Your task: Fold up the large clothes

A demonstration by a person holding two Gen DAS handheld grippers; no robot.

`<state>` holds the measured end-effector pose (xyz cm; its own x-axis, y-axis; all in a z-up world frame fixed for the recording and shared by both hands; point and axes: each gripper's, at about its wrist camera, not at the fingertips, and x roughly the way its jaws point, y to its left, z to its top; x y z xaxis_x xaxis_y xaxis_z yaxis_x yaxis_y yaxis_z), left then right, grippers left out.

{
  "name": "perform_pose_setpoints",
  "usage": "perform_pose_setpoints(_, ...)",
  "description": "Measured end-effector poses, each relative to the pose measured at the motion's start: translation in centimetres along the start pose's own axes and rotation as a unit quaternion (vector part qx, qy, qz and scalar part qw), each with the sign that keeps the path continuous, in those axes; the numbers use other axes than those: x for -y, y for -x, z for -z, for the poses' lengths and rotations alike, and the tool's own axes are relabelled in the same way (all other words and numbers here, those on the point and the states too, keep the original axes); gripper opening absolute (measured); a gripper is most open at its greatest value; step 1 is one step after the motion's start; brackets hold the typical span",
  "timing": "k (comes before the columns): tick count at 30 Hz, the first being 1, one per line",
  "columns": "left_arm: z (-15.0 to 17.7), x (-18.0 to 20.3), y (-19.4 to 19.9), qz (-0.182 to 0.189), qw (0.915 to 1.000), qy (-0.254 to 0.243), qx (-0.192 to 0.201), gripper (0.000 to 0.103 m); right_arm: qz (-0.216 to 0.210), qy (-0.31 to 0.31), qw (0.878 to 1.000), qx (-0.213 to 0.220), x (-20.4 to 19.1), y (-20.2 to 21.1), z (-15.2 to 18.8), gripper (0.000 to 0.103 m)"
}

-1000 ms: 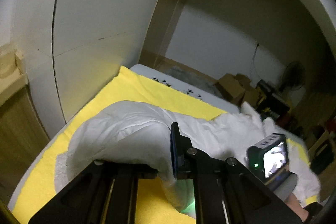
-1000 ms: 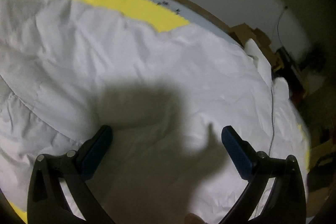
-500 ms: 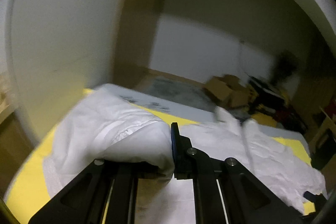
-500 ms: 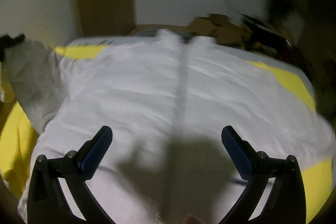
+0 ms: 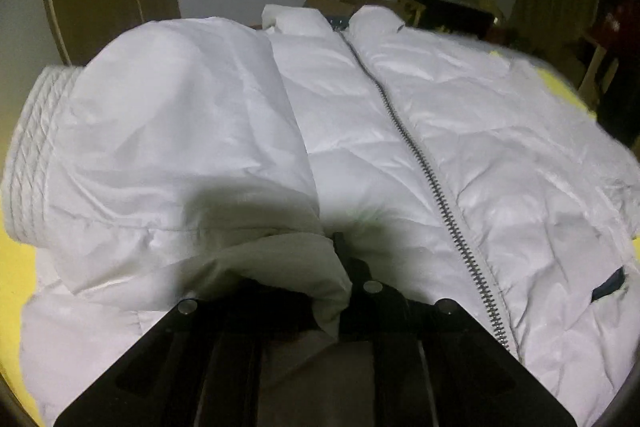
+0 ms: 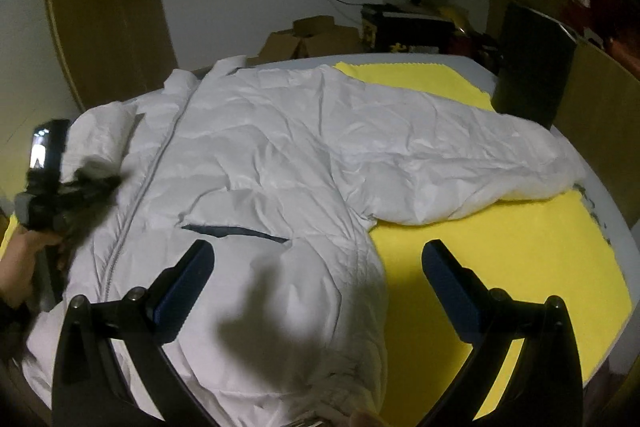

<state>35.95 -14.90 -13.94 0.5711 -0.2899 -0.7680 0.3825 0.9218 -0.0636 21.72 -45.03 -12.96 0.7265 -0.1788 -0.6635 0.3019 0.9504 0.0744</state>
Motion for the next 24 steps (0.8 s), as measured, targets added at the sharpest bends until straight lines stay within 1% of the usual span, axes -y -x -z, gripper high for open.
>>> perform_pose_setpoints(2,0.2,-1.4,0.8,0.057,0.9982,0.019,0.007,0.031,-0.007,0.013,1.0,0.012,-0.7,0.3,-0.6,0.103)
perform_pose_setpoints(3,0.4,-2.0,1.5,0.086,0.9959,0.028,0.009,0.058,-0.009,0.02,1.0,0.019,-0.8,0.6,-0.6,0.103)
perform_pose_setpoints(4,0.7,-2.4,2.6,0.102,0.994,0.037,0.016,0.09,-0.015,0.035,0.999,0.028,-2.0,0.9,-1.3,0.103)
perform_pose_setpoints(5,1.2,-2.9,4.1,0.11,0.9923,0.045,0.033,0.101,-0.019,0.045,0.998,0.035,-2.7,1.1,-1.8,0.103)
perform_pose_setpoints(6,2.0,-3.5,6.6,0.117,0.9899,0.053,0.061,0.103,-0.024,0.057,0.997,0.042,-3.8,1.4,-2.3,0.103)
perform_pose_setpoints(9,4.4,-5.3,12.3,0.118,0.9855,0.072,0.098,0.103,-0.052,0.101,0.991,0.077,-8.2,2.4,-4.2,0.103)
perform_pose_setpoints(10,5.6,-6.5,14.5,0.106,0.9849,0.084,0.108,0.103,-0.058,0.117,0.987,0.092,-9.8,2.7,-4.6,0.103)
perform_pose_setpoints(12,8.5,-9.5,18.9,0.067,0.9817,0.125,0.127,0.103,-0.072,0.147,0.98,0.112,-13.2,2.5,-5.2,0.103)
perform_pose_setpoints(13,10.0,-10.9,20.6,0.058,0.9776,0.147,0.14,0.103,-0.083,0.168,0.977,0.105,-15.4,2.0,-5.6,0.103)
perform_pose_setpoints(14,11.3,-12.3,22.0,0.056,0.9724,0.167,0.152,0.103,-0.102,0.197,0.971,0.088,-18.2,1.3,-5.9,0.103)
perform_pose_setpoints(15,12.7,-13.6,23.4,0.058,0.9671,0.186,0.163,0.103,-0.118,0.228,0.963,0.078,-21.3,0.6,-6.0,0.103)
perform_pose_setpoints(16,14.2,-15.0,24.7,0.06,0.9616,0.206,0.171,0.103,-0.113,0.254,0.958,0.073,-24.4,-0.2,-6.0,0.103)
perform_pose_setpoints(17,15.9,-16.6,25.9,0.057,0.9557,0.229,0.176,0.103,-0.097,0.277,0.953,0.068,-27.3,-1.0,-5.9,0.103)
perform_pose_setpoints(18,17.3,-18.1,26.8,0.056,0.9506,0.249,0.176,0.103,-0.091,0.301,0.947,0.067,-29.9,-1.8,-5.7,0.103)
perform_pose_setpoints(20,18.9,-19.3,27.2,0.059,0.9424,0.278,0.177,0.103,-0.077,0.346,0.933,0.071,-34.9,-3.5,-5.2,0.103)
perform_pose_setpoints(21,19.8,-20.1,27.6,0.06,0.9382,0.292,0.176,0.103,-0.058,0.367,0.925,0.082,-37.5,-4.6,-4.8,0.103)
perform_pose_setpoints(23,21.6,-21.5,28.4,0.067,0.9298,0.318,0.173,0.103,-0.029,0.396,0.914,0.087,-41.4,-6.6,-4.3,0.103)
perform_pose_setpoints(24,22.0,-21.7,28.3,0.068,0.9273,0.325,0.174,0.103,-0.017,0.412,0.907,0.081,-43.0,-7.8,-4.0,0.103)
